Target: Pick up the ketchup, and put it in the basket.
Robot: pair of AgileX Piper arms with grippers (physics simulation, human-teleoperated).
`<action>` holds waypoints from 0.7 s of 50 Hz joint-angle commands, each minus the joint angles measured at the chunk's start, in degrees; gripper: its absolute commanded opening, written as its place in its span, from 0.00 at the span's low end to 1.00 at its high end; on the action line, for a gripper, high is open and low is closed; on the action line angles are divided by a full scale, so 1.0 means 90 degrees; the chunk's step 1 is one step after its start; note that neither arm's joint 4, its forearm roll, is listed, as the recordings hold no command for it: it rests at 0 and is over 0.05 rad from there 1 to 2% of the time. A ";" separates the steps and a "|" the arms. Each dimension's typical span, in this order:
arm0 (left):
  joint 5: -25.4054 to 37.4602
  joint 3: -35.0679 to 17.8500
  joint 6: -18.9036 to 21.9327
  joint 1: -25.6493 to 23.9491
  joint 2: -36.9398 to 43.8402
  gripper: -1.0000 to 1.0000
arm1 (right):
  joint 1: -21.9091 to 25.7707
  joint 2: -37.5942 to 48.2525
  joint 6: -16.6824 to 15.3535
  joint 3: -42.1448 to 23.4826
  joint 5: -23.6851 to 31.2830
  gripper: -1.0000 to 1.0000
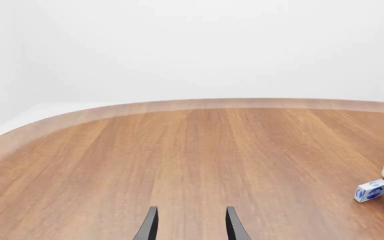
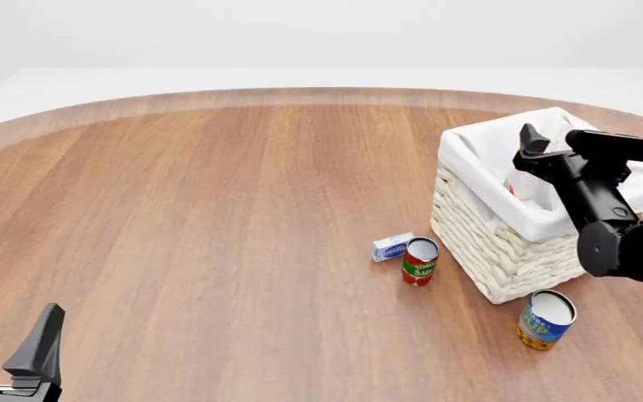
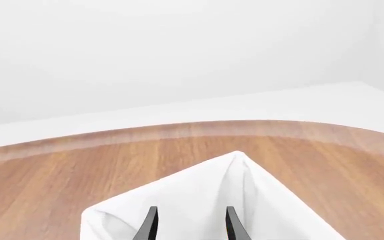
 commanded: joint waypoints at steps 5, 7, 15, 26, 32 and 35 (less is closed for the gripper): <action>0.0000 0.0000 0.0000 0.0000 0.0000 1.00 | -0.0034 -0.0022 0.0016 0.0131 0.0009 1.00; 0.0000 0.0000 0.0000 0.0000 0.0000 1.00 | -0.0018 -0.0053 -0.0009 0.0153 0.0007 1.00; 0.0000 0.0000 0.0000 0.0000 0.0000 1.00 | 0.0014 -0.0190 -0.0022 0.0218 0.0025 1.00; 0.0000 0.0000 0.0000 0.0000 0.0000 1.00 | 0.0080 -0.0470 -0.0083 0.0418 -0.0025 1.00; 0.0000 0.0000 0.0000 0.0000 0.0000 1.00 | 0.0146 -0.0873 -0.0294 0.0524 0.0087 1.00; 0.0000 0.0000 0.0000 0.0000 0.0000 1.00 | 0.0142 -0.1015 -0.0309 0.0578 0.0103 1.00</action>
